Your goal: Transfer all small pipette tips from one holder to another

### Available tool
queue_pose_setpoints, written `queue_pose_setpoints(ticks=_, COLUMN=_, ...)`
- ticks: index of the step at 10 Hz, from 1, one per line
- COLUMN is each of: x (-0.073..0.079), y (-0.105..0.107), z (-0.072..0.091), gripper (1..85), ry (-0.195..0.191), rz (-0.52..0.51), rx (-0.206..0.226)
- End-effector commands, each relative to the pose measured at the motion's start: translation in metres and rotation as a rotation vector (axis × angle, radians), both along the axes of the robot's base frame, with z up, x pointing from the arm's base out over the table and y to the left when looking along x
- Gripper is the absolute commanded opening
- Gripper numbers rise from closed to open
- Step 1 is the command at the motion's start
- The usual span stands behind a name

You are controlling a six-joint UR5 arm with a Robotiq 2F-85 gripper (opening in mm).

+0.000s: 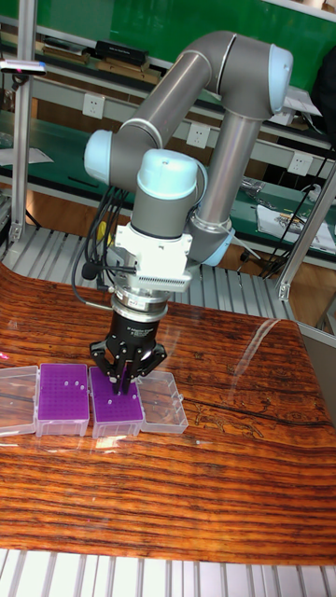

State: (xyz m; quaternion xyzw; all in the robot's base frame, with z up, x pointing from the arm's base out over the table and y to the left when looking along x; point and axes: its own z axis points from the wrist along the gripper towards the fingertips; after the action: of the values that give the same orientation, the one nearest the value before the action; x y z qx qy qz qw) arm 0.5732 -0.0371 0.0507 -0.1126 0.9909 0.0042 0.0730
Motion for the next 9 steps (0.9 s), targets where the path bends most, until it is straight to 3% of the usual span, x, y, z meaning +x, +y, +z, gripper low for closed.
queue_pose_setpoints(ticks=1, x=0.0019, y=0.0017, z=-0.0007, gripper=20.0, ry=-0.007, rz=-0.005, rx=0.013)
queue_pose_setpoints(ticks=9, x=0.0044, y=0.0009, z=-0.0044, gripper=20.0, ry=-0.016, rz=0.008, rx=0.019)
